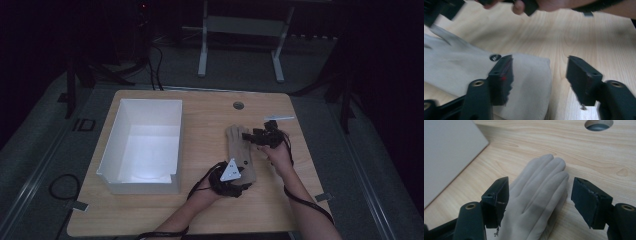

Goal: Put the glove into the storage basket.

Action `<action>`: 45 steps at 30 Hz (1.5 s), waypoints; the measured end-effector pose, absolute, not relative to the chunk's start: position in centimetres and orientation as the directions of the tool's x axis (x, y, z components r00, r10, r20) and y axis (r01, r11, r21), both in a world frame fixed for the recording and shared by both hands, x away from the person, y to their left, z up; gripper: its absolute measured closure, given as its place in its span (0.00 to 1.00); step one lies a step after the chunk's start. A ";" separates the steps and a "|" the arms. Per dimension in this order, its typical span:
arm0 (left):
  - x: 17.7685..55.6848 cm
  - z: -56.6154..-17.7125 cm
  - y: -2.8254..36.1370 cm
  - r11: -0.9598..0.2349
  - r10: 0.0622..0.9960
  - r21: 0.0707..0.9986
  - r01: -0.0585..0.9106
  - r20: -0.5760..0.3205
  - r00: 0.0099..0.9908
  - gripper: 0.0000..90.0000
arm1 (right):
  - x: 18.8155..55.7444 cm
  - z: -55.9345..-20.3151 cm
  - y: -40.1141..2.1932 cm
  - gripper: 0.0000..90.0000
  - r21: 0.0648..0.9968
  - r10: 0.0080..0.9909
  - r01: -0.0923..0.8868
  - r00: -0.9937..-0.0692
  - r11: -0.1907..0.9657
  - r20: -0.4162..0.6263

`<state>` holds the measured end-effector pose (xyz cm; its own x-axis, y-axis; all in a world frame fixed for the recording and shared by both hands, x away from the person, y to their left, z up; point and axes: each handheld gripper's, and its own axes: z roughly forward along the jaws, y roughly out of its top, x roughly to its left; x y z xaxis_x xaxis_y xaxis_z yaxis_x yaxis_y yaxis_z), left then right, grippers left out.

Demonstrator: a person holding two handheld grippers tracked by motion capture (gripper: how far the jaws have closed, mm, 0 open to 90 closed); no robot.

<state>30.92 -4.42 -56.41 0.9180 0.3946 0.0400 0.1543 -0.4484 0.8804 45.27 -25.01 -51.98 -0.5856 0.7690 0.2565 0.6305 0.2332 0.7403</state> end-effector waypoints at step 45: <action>33.3 -56.1 -3.9 -0.561 0.459 0.771 0.301 -0.012 0.888 0.90 | 46.9 -53.5 -23.0 0.90 0.664 0.750 0.692 -0.591 0.283 0.298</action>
